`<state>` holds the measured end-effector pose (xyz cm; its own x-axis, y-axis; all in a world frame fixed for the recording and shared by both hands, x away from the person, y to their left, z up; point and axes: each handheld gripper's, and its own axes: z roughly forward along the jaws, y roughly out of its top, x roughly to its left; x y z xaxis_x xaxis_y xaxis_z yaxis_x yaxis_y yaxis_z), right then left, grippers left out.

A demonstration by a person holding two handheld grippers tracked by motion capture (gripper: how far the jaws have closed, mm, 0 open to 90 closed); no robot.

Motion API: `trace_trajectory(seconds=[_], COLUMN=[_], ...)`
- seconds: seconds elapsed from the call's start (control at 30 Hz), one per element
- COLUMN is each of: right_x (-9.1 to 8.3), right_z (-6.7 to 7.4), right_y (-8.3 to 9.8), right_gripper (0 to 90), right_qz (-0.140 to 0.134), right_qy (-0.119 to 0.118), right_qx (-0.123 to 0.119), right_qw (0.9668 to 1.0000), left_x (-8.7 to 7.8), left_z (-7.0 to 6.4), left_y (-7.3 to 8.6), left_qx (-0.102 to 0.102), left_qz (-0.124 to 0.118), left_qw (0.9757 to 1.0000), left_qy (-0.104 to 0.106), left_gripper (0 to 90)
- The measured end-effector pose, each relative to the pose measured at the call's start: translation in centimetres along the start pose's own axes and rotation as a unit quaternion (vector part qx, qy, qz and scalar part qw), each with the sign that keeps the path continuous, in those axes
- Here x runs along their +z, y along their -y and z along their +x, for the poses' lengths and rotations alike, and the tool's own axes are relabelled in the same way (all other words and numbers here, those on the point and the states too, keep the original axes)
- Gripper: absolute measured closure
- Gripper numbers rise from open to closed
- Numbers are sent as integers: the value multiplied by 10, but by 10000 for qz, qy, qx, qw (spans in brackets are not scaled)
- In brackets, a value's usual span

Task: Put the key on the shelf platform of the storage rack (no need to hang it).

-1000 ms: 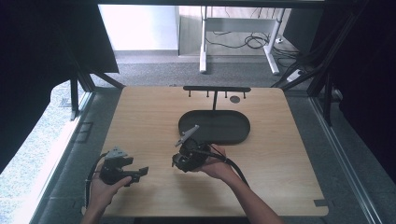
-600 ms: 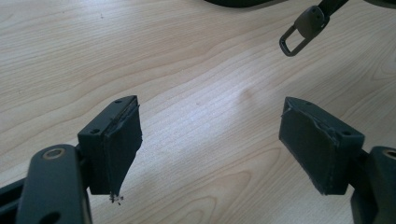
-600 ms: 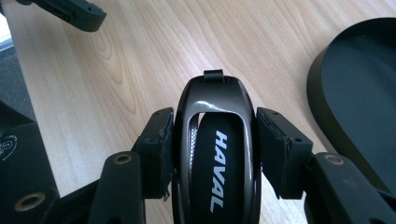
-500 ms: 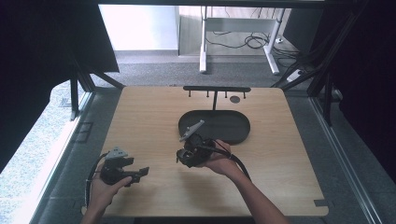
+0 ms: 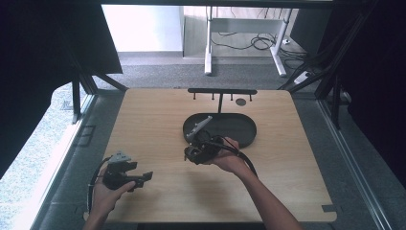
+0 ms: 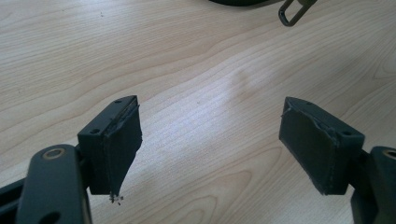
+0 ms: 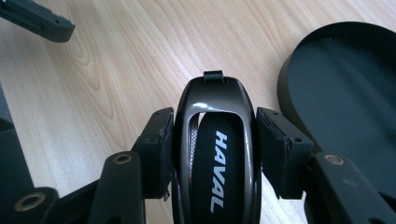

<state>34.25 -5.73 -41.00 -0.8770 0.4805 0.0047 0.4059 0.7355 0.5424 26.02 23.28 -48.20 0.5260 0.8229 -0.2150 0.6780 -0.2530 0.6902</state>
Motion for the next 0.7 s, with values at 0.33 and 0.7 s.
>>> trace_trajectory(seconds=[0.33,0.7], right_x=[-3,-4], right_z=[-9,-16], right_y=[-2,-3], right_gripper=[489,488], right_qz=[-3,10], right_qy=[80,123], right_qx=[62,114], right_qw=[9999,9999], left_x=[1,3], left_z=[0,0], left_y=[0,1], left_qx=[10,12], left_qz=[28,71], left_qw=[10000,10000], left_qy=[-14,-10], left_gripper=[213,213])
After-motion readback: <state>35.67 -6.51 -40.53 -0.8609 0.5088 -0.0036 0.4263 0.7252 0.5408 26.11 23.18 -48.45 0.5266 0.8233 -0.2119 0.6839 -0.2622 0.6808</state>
